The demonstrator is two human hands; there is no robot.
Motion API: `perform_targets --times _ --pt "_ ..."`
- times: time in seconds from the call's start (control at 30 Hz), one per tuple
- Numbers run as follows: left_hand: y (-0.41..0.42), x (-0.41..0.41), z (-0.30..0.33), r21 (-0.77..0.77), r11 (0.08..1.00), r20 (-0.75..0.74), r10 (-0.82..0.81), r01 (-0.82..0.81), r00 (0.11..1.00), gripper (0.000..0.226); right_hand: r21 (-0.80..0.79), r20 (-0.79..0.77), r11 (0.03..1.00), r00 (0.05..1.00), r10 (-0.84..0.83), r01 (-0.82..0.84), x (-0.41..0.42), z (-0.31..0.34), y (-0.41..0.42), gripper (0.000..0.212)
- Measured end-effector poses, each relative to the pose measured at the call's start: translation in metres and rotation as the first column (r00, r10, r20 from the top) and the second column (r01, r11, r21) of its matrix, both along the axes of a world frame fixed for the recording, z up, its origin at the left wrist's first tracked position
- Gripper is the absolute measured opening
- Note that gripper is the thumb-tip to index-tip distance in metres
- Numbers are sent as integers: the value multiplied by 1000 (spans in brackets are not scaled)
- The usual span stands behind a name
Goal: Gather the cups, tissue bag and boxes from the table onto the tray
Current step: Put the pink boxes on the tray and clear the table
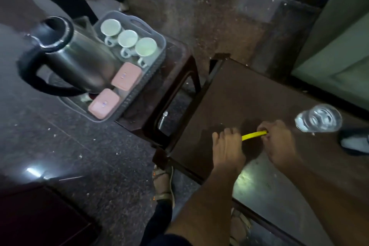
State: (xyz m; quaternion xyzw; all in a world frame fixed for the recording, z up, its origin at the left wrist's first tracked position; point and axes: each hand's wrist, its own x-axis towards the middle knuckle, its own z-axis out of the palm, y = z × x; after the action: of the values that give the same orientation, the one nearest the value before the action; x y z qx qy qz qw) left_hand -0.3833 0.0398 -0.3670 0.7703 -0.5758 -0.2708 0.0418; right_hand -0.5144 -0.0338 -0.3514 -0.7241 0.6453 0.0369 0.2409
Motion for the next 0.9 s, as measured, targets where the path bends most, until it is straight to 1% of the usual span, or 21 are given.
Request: perform_targets --times 0.07,0.13,0.27,0.37,0.43,0.5,0.57,0.63,0.67,0.77,0.83,0.9 --pt "-19 25 18 -49 998 -15 39 -40 999 39 -47 1 998 999 45 -45 26 20 -21 28" --pt "-38 55 37 -119 988 -31 92 -95 995 38 -120 34 989 995 96 -91 58 39 -42 28" --pt "-62 128 73 -251 943 -49 211 -216 976 38 -227 67 958 979 193 -173 136 70 -82 29" --pt "-69 191 98 -332 874 -73 351 -354 934 36 -324 105 913 949 297 -250 207 89 -101 31" --pt "-60 230 108 -368 819 -75 445 -440 892 27 -373 179 880 908 379 -294 252 98 -99 28" --pt "-43 250 110 -376 783 -87 502 -495 860 22 -369 207 876 892 403 -310 283 101 -93 26" --pt "-27 266 111 -406 767 -63 519 -497 852 24 -341 194 877 887 418 -339 309 104 -83 28" --pt "12 335 105 -395 669 -113 644 -629 756 26 -328 219 816 802 556 -476 395 108 -53 31" --pt "20 336 103 -390 676 -82 651 -626 754 23 -299 250 830 800 545 -471 401 109 -46 30" --pt "42 332 100 -349 677 -71 670 -648 739 18 -279 230 821 795 561 -499 409 98 -31 19" --pt "53 332 93 -325 669 -78 685 -668 724 16 -244 221 814 787 576 -528 409 92 -20 19" --pt "59 335 88 -318 688 -46 676 -652 735 20 -235 211 806 781 588 -544 412 86 -14 20"
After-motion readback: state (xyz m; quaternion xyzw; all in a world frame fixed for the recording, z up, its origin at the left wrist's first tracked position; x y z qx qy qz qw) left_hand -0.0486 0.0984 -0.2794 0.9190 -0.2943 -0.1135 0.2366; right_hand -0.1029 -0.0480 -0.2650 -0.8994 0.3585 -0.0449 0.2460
